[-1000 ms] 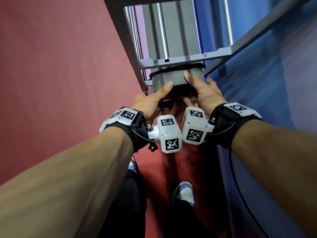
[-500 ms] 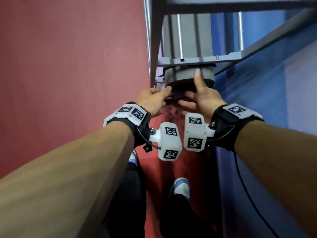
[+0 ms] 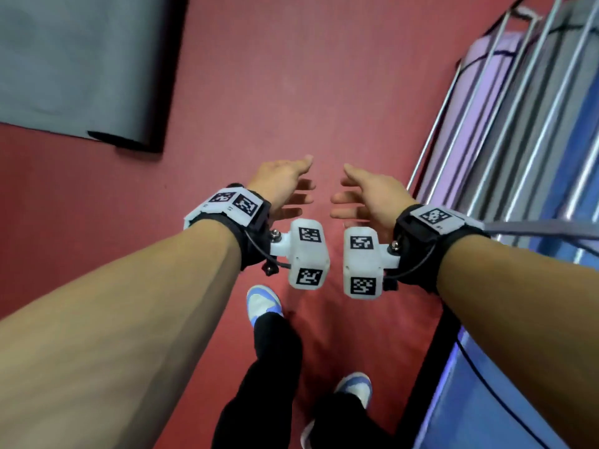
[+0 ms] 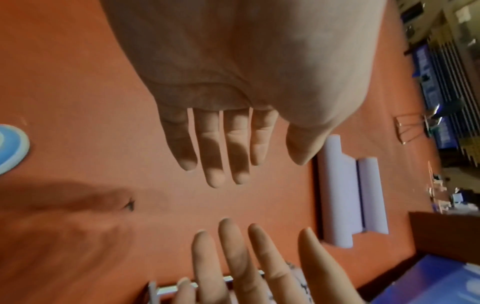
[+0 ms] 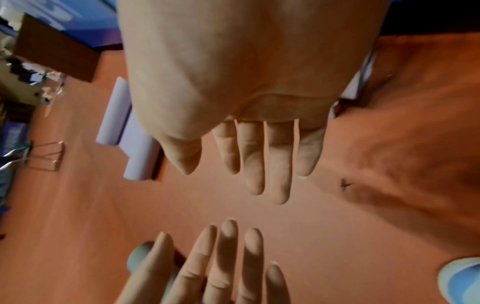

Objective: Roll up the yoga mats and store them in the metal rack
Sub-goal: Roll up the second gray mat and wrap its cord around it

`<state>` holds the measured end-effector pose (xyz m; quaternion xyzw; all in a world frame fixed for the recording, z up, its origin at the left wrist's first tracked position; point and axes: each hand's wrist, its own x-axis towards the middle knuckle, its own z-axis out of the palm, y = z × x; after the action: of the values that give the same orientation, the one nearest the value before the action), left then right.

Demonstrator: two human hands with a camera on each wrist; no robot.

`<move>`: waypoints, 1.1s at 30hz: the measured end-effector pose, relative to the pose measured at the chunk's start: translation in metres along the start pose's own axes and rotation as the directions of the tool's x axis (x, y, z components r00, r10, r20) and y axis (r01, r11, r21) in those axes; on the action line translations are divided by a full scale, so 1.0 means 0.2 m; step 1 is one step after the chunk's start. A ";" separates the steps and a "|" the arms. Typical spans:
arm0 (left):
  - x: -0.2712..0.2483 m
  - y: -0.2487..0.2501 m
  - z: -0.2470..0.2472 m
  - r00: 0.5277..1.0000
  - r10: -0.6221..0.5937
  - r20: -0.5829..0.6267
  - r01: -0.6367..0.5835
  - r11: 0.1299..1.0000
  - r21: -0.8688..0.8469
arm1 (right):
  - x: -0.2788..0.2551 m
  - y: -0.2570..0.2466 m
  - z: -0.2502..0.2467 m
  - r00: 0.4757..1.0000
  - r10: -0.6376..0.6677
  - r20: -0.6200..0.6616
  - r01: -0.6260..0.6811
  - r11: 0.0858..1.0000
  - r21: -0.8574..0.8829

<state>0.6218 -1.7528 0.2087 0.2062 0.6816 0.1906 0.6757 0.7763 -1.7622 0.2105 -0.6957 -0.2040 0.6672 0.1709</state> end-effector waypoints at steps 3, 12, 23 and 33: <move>0.02 0.19 -0.33 0.998 0.017 -0.057 -0.019 0.999 -0.042 | 0.05 -0.30 0.31 1.000 -0.023 0.016 0.024 0.997 -0.079; 0.15 0.67 -1.22 0.960 0.032 -0.278 -0.043 0.999 -0.032 | 0.23 -1.04 1.15 0.972 -0.058 0.228 0.155 0.887 -0.435; 0.69 0.99 -1.90 0.844 -0.059 -0.533 0.122 0.989 0.083 | 0.85 -1.66 1.95 0.911 -0.104 0.398 0.401 0.443 -0.802; 1.29 0.96 -2.35 0.800 -0.197 -0.566 0.282 0.957 0.065 | 1.49 -1.87 2.61 0.839 0.030 0.543 0.530 -0.267 -0.805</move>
<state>0.1567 -1.4425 0.1015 0.1031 0.8805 0.1045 0.4507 0.2424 -1.3061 0.1180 -0.3663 -0.8105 0.3192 -0.3271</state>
